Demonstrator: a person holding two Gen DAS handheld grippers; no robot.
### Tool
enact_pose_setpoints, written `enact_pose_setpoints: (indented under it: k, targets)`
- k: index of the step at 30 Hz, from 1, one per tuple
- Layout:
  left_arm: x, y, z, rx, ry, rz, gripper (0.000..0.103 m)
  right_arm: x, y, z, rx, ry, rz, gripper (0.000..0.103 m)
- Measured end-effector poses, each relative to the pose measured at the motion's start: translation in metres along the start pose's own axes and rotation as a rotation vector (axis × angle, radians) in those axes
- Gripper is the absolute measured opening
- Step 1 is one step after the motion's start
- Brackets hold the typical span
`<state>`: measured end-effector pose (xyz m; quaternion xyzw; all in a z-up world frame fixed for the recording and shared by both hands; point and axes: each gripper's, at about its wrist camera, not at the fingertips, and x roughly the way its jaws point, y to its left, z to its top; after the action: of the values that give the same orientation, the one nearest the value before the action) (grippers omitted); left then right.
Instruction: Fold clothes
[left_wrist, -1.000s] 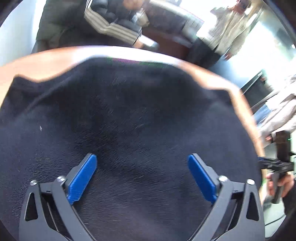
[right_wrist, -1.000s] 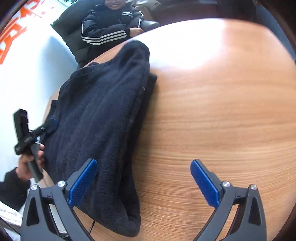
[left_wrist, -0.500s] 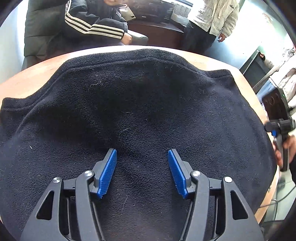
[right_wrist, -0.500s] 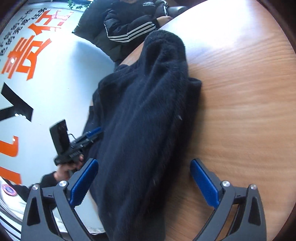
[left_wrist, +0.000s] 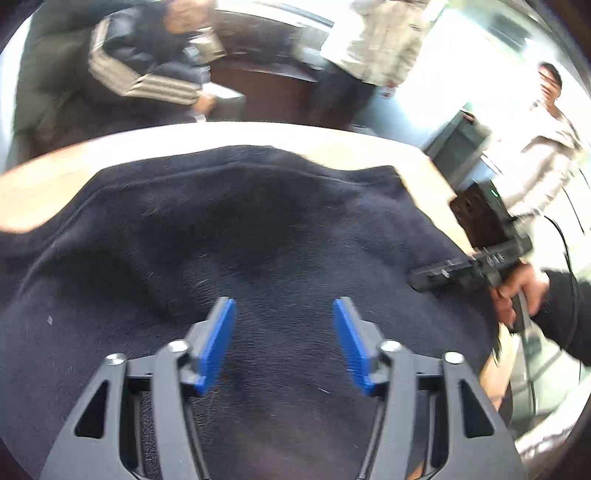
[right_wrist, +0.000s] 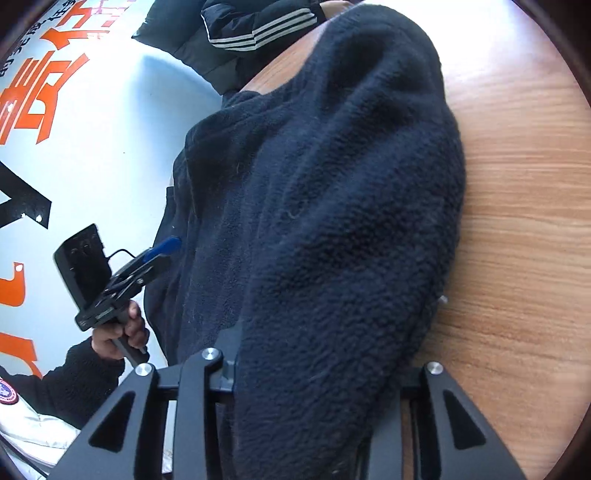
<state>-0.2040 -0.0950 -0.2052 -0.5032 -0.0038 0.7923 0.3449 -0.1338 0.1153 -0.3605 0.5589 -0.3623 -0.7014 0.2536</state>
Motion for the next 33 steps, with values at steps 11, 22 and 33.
enact_pose_setpoints:
  k: [11, 22, 33]
  targets:
    - [0.027, 0.008, -0.002, 0.243, 0.164, -0.171, 0.032, -0.041, 0.051, -0.018, -0.054, -0.007, -0.230, 0.033]
    - [0.035, 0.027, -0.033, 0.309, 0.219, -0.140, 0.001, -0.063, 0.101, -0.014, -0.132, 0.006, -0.404, 0.033]
    - [0.020, 0.052, -0.050, 0.295, 0.109, -0.150, 0.002, -0.031, 0.250, 0.004, -0.314, 0.079, -0.543, 0.033]
